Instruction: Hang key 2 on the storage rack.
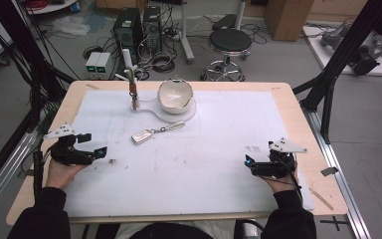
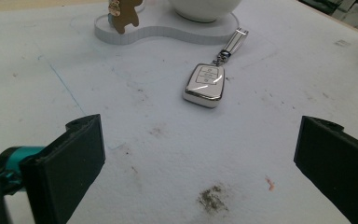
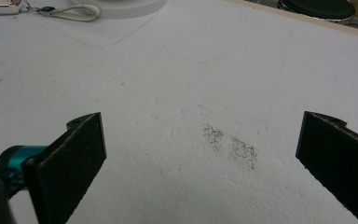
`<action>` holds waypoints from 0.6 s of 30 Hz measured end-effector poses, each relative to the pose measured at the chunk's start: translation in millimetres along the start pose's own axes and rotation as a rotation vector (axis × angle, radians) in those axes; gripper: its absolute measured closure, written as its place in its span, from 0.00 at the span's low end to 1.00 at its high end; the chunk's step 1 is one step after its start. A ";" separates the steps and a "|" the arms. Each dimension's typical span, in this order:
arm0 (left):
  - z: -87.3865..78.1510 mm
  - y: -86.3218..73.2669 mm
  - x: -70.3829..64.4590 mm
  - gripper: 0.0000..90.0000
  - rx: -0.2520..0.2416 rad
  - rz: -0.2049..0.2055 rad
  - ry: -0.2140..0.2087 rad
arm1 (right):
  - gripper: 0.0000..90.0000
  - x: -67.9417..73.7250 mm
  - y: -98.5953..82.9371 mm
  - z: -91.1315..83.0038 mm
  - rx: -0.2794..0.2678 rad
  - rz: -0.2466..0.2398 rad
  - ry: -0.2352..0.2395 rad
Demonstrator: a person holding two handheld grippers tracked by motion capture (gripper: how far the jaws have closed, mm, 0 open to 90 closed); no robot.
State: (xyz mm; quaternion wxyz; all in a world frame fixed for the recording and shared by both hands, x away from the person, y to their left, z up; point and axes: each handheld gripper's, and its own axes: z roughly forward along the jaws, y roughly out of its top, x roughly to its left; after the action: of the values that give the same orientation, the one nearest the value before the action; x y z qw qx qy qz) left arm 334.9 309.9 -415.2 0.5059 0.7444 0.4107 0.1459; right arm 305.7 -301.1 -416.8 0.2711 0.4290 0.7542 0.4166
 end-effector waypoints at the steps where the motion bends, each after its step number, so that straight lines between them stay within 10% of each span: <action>1: 1.7 1.0 0.3 0.03 0.011 0.001 0.000 | 0.01 -0.1 -0.3 -0.2 0.001 0.001 0.000; 18: 36.2 32.7 -22.8 0.03 0.069 0.069 -0.030 | 0.01 -6.1 -2.9 -3.3 -0.026 0.054 0.009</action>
State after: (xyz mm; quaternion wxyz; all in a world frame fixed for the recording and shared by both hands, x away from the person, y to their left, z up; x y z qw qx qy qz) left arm 358.9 264.7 -398.3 0.4808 0.7770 0.3821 0.1379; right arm 304.9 -308.6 -417.3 0.2620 0.4437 0.7381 0.4356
